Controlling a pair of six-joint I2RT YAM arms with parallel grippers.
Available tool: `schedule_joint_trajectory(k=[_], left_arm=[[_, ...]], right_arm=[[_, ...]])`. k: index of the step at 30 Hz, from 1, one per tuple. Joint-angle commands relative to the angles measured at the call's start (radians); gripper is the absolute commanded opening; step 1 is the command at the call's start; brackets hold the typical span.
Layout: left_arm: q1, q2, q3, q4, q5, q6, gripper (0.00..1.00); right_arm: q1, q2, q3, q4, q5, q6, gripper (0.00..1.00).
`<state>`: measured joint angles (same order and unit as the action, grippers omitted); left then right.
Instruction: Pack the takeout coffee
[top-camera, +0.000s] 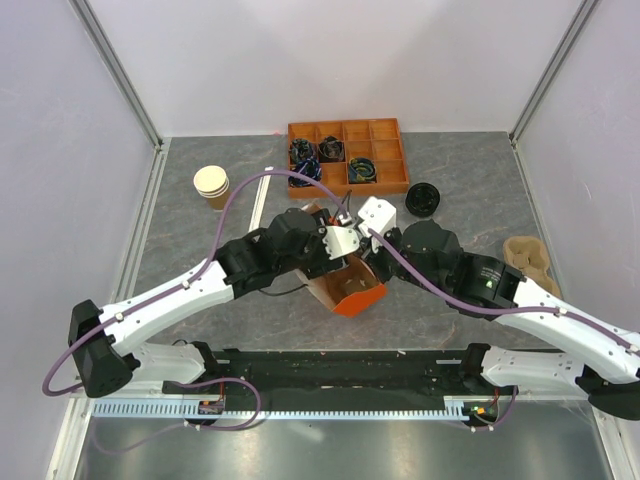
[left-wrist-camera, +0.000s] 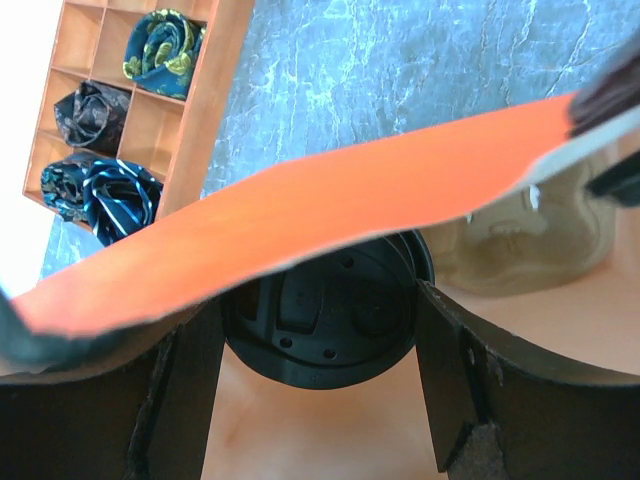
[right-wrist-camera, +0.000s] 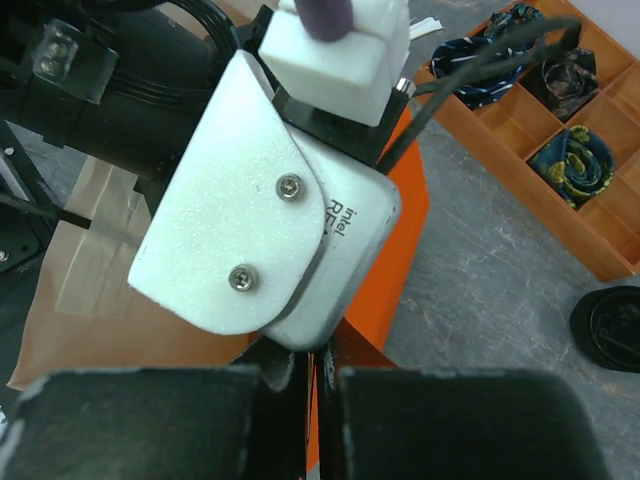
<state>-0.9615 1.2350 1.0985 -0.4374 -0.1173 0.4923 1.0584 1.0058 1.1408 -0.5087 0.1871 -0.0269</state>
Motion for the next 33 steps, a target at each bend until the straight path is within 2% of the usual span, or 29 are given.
schedule_joint_trajectory(k=[1, 14, 19, 23, 24, 25, 27, 33], left_arm=[[-0.005, 0.009, -0.057, 0.108, -0.018, -0.011, 0.25], [-0.005, 0.046, -0.147, 0.178, -0.019, -0.031, 0.24], [-0.003, 0.067, -0.14, 0.151, -0.002, -0.034, 0.22], [-0.003, 0.024, -0.137, 0.106, 0.028, -0.031, 0.21], [-0.003, 0.014, -0.135, 0.1, 0.037, -0.029, 0.21], [-0.005, -0.008, -0.135, 0.089, 0.056, -0.024, 0.21], [-0.003, -0.02, -0.132, 0.083, 0.071, -0.011, 0.21], [-0.003, -0.014, -0.123, 0.086, 0.085, -0.004, 0.21]], right_arm=[[0.005, -0.035, 0.007, 0.032, -0.028, 0.024, 0.0], [0.003, -0.096, -0.073, 0.007, 0.002, 0.018, 0.0], [0.003, -0.105, -0.072, -0.004, 0.014, 0.013, 0.0], [0.003, -0.076, -0.041, -0.016, 0.061, 0.022, 0.0], [0.003, -0.061, -0.036, -0.024, 0.075, 0.025, 0.02], [-0.004, -0.053, -0.029, -0.031, 0.107, 0.042, 0.14], [-0.027, -0.029, -0.018, -0.051, 0.112, 0.084, 0.3], [-0.201, 0.066, 0.085, -0.12, -0.084, 0.148, 0.56]])
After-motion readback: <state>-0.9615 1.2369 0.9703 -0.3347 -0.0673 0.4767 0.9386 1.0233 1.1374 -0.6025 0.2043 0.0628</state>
